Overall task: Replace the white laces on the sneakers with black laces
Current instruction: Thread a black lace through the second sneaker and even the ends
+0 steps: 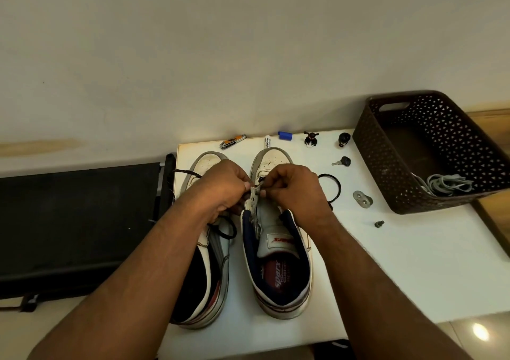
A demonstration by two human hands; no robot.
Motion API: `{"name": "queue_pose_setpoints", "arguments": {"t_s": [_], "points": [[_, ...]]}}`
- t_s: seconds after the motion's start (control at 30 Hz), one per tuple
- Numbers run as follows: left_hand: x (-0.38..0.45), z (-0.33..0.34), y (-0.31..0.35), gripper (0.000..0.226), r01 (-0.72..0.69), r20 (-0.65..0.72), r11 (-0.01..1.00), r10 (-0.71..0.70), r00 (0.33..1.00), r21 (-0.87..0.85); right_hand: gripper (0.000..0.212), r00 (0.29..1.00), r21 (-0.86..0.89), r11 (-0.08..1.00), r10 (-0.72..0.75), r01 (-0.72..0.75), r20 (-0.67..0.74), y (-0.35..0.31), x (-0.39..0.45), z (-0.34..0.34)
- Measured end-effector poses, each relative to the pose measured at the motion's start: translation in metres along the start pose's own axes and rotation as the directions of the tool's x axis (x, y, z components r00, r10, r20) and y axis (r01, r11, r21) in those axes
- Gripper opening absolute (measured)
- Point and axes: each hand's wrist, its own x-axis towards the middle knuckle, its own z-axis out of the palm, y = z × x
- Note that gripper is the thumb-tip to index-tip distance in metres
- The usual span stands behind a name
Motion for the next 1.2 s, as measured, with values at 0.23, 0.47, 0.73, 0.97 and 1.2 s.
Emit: {"name": "queue_pose_setpoints", "arguments": {"t_s": [0.23,0.47,0.73,0.97,1.2], "points": [[-0.003,-0.002,0.004,0.017,-0.147,0.036,0.961,0.143,0.989,0.233,0.021,0.998,0.088,0.996,0.017,-0.012,-0.062,0.0,0.002,0.007],[-0.003,0.005,0.002,0.026,-0.096,-0.071,0.983,0.109,0.992,0.158,0.03,0.98,-0.038,0.994,-0.098,0.106,0.173,-0.001,0.002,-0.006],[0.0,-0.06,0.012,0.028,-0.259,-0.25,0.157,0.079,0.965,-0.953,0.025,0.981,-0.109,0.991,-0.055,0.076,0.185,-0.004,0.003,-0.009],[-0.011,-0.035,0.014,0.014,-0.373,-0.088,0.853,0.431,0.898,0.365,0.027,0.984,-0.201,0.977,-0.036,0.07,0.172,-0.002,0.008,-0.008],[-0.013,-0.029,0.016,0.018,-0.366,-0.117,0.93,0.364,0.924,-0.001,0.031,0.986,-0.183,0.981,-0.028,0.059,0.167,-0.001,0.007,-0.014]]}}
